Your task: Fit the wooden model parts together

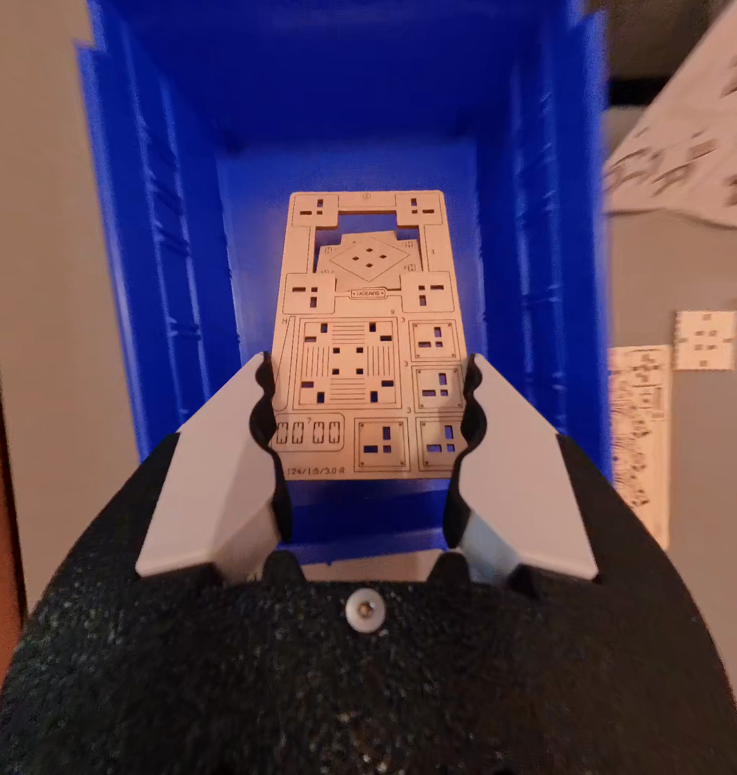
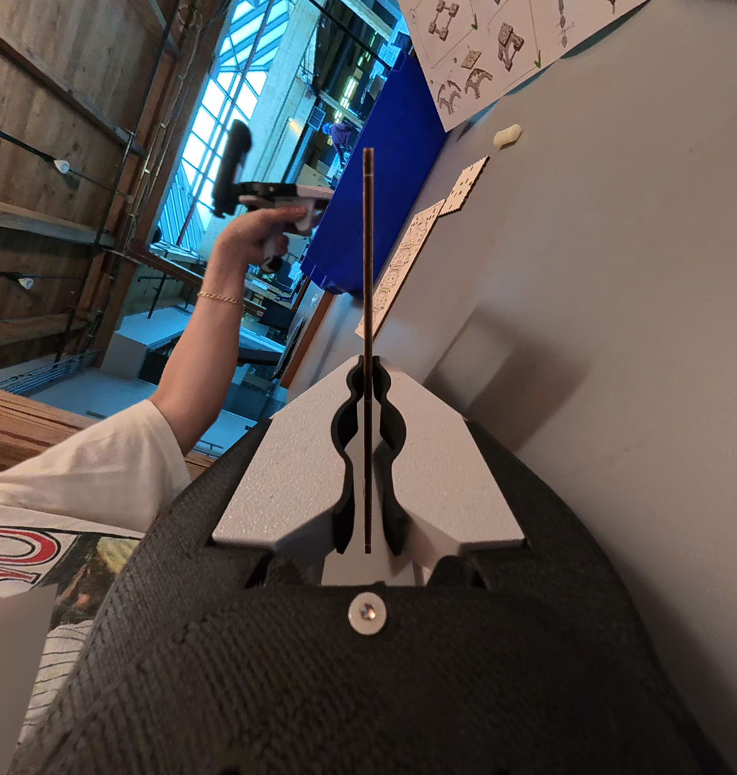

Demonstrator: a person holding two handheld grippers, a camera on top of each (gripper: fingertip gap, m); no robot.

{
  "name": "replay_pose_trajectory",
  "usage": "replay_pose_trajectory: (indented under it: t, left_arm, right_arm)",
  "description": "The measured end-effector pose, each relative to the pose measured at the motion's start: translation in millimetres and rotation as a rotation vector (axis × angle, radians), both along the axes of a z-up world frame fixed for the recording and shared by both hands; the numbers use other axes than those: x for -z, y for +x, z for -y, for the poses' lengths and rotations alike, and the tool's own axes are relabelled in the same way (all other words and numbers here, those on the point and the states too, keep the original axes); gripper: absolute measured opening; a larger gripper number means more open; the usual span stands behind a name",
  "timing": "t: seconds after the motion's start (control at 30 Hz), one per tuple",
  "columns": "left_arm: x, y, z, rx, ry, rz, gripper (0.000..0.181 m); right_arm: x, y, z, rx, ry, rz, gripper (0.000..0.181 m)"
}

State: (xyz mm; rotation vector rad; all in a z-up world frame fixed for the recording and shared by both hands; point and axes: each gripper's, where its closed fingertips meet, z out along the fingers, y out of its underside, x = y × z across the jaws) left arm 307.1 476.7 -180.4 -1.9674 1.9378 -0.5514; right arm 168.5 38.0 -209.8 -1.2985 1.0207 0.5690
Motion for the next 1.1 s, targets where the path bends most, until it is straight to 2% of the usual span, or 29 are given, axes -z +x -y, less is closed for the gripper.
replay_pose_trajectory:
  t: [0.13, 0.2, 0.3, 0.37, 0.43, 0.6, 0.7, 0.9, 1.03, 1.1]
  left_arm:
    - [-65.8, -13.8, 10.1, 0.006, 0.047, 0.163, 0.089]
    - [-97.6, -24.4, 25.6, 0.03, 0.056, 0.255, 0.089]
    - [-134.2, -44.0, 80.6, 0.127, -0.013, 0.392, 0.089]
    - [-134.8, -61.0, 130.5, 0.224, -0.049, 0.427, 0.089]
    - [-116.2, -75.5, 179.1, 0.294, -0.075, 0.439, 0.089]
    - [-23.2, -100.3, 294.1, 0.38, -0.196, 0.37, 0.089]
    - [23.0, -101.6, 343.2, 0.395, -0.195, 0.323, 0.089]
    - [81.3, -104.3, 399.4, 0.444, -0.114, 0.217, 0.089]
    - [89.2, -107.0, 409.4, 0.46, -0.035, 0.227, 0.089]
    - [84.9, -112.5, 419.9, 0.458, -0.105, 0.227, 0.094]
  right_arm:
    - [-3.0, -0.8, 0.6, -0.004, 0.018, 0.007, 0.001]
    - [-4.3, -1.8, 0.7, -0.008, 0.025, 0.013, 0.001]
    - [-7.4, -2.3, 1.7, -0.012, 0.051, 0.012, 0.001]
    - [-10.2, -2.6, 2.8, -0.013, 0.07, 0.016, 0.001]
    - [-16.4, -2.8, 5.9, -0.013, 0.114, 0.02, 0.001]
    - [-29.0, 0.1, 33.6, 0.057, 0.214, 0.019, 0.001]
    - [-27.3, -4.4, 52.9, 0.082, 0.182, 0.029, 0.001]
    - [-26.7, -4.3, 96.8, 0.176, 0.133, 0.044, 0.001]
    - [-17.4, 2.6, 107.9, 0.2, 0.106, 0.029, 0.001]
    - [-19.5, 8.0, 108.1, 0.196, 0.121, 0.03, 0.001]
